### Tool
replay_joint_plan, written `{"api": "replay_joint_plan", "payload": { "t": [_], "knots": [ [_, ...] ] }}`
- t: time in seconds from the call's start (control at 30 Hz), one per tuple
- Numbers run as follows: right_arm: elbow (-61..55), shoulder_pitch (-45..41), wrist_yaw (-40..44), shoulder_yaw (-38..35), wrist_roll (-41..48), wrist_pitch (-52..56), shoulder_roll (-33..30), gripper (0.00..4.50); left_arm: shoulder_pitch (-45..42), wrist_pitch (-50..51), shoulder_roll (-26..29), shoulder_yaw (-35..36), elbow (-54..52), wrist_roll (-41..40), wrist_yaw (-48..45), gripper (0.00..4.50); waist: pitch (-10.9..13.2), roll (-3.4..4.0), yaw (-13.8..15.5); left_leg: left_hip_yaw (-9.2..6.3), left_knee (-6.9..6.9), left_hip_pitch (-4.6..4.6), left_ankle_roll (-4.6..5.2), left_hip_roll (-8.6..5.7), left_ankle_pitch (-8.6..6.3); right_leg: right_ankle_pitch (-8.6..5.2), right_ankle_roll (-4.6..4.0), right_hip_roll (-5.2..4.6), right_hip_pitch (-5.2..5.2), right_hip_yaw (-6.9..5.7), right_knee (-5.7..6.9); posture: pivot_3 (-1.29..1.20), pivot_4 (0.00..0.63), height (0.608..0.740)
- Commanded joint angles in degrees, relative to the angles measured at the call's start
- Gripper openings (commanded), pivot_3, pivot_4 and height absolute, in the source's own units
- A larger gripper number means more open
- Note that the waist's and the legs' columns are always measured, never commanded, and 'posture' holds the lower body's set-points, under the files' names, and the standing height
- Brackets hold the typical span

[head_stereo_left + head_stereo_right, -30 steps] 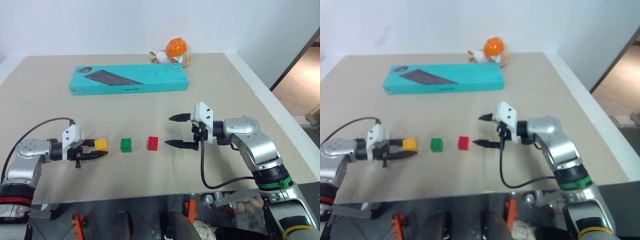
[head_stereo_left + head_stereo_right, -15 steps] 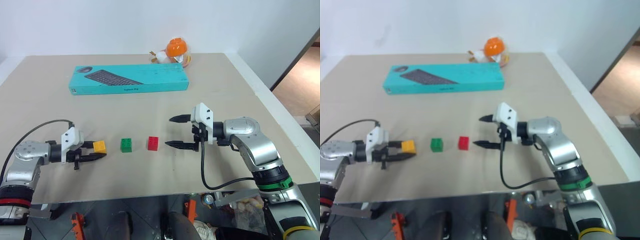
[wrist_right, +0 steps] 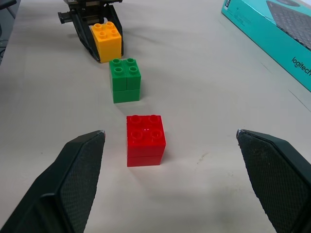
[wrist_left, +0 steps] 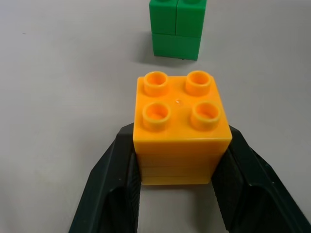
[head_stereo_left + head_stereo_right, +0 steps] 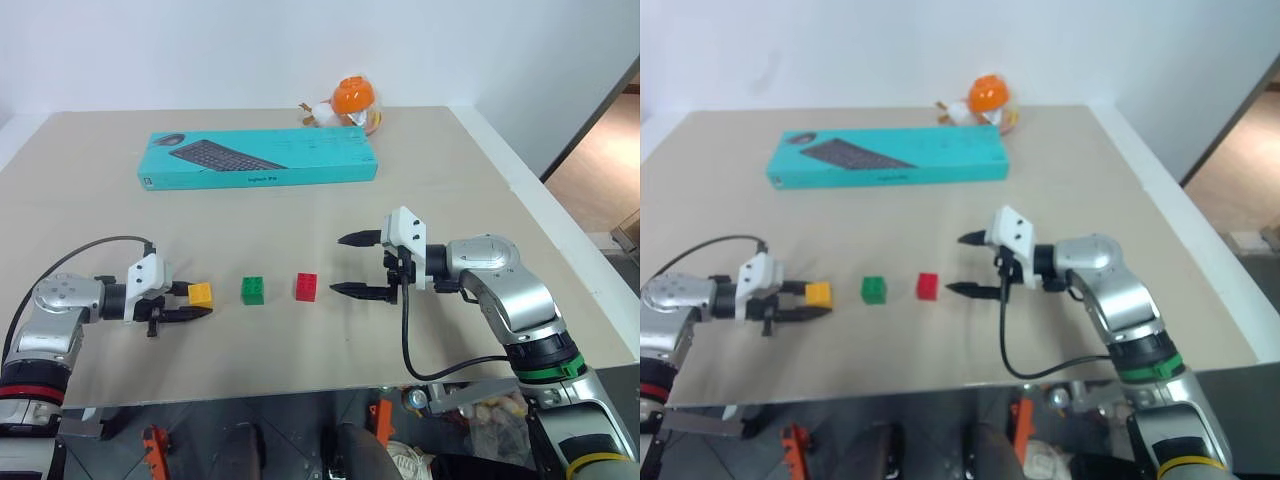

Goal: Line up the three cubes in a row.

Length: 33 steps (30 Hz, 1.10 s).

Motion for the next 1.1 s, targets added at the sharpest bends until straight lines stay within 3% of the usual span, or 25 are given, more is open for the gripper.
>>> {"api": "replay_joint_plan", "payload": {
  "t": [0.03,0.1,0.13,0.3,0.57,0.73,0.93,1.1],
  "knots": [
    [-2.41,-0.22,-0.14,-1.83,0.95,-0.03,-0.61,4.5,-0.38,-0.55,1.68,-1.06,0.29,1.37,-1.27,3.43,0.0,0.0,0.0,0.0,0.0,0.0,0.0,0.0,0.0,0.0,0.0,0.0,0.0,0.0,0.0,0.0,0.15,0.74],
    [-2.27,-0.11,-0.05,-1.82,0.94,-0.14,-0.64,4.5,-0.19,0.23,2.22,-0.88,-0.88,0.8,-1.57,4.18,0.0,0.0,0.0,0.0,0.0,0.01,0.0,0.01,0.0,0.0,0.0,0.01,0.0,0.0,0.0,0.0,0.15,0.74],
    [-2.21,-0.07,-0.01,-1.82,0.94,-0.2,-0.64,4.5,-0.04,1.14,2.52,-0.53,-1.78,0.23,-1.61,4.35,0.0,0.0,0.0,0.0,0.0,0.01,0.0,0.01,0.0,0.0,0.0,0.01,0.0,0.0,0.0,0.0,0.15,0.74],
    [-2.0,0.13,0.03,-1.91,0.95,-0.52,-0.57,4.5,3.08,6.97,5.32,2.45,-8.95,-3.56,-1.89,4.35,0.0,0.01,-0.09,0.02,0.0,0.0,-0.01,0.03,-0.01,-0.01,-0.01,0.02,-0.02,0.02,0.0,0.0,0.15,0.74],
    [-3.59,-0.53,0.25,-4.19,4.46,2.34,-0.94,4.5,7.7,25.12,10.06,10.63,-27.07,-13.28,4.45,4.35,0.04,0.05,-0.02,-0.01,0.0,0.01,-0.03,0.12,-0.02,-0.18,-0.3,0.06,-0.02,0.0,0.01,0.0,0.15,0.74],
    [-3.45,-2.62,-1.66,-6.51,7.17,5.0,-0.13,4.5,-0.31,31.34,6.42,13.39,-27.04,-15.93,15.18,4.35,0.06,0.07,0.08,-0.07,0.05,0.02,-0.02,0.11,-0.01,-0.14,-0.25,0.07,0.07,-0.07,0.02,0.0,0.15,0.74],
    [6.84,-6.06,-7.97,-7.18,1.68,-3.53,3.42,4.5,-7.39,24.76,-5.15,10.92,-17.83,-7.57,32.66,4.35,0.04,0.05,-0.07,0.09,0.1,0.11,-0.01,0.04,0.0,0.12,0.18,0.08,0.13,0.15,0.02,0.0,0.15,0.74],
    [11.86,-4.93,-10.49,-8.06,-1.35,-9.23,4.03,4.5,-8.56,22.19,-8.16,10.37,-11.81,-4.38,37.31,4.35,0.05,0.04,-0.09,0.1,0.06,-0.02,-0.01,0.05,0.0,0.12,0.19,0.16,0.01,0.2,0.01,0.0,0.15,0.74]
  ]
}}
